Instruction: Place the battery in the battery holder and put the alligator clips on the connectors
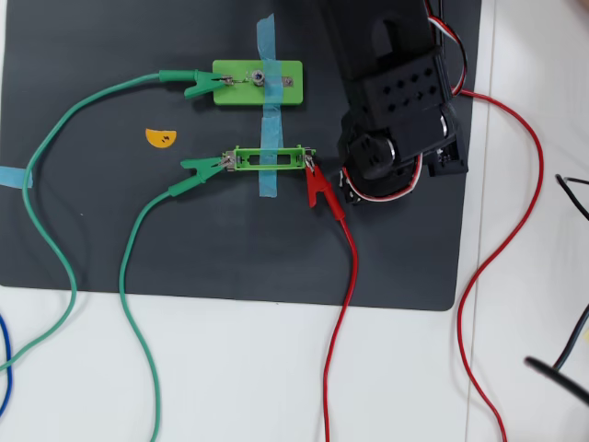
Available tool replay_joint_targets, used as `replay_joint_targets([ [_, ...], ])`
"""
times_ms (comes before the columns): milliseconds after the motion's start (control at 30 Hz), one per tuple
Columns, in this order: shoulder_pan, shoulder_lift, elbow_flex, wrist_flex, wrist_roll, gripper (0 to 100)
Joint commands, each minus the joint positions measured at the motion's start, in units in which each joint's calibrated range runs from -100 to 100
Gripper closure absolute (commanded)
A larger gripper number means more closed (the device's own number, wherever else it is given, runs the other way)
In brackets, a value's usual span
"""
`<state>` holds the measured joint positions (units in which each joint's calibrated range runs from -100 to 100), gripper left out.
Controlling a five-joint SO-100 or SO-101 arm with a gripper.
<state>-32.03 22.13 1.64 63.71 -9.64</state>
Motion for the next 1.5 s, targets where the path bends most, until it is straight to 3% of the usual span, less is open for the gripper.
replay_joint_targets([
  [0,0.88,-0.48,-2.17,-0.49,-0.28,88],
  [400,0.88,-0.4,-2.17,-0.49,-1.17,89],
  [833,0.68,0.96,-2.17,-0.49,-1.12,99],
  [1467,0.48,-6.18,0.11,-0.58,1.23,99],
])
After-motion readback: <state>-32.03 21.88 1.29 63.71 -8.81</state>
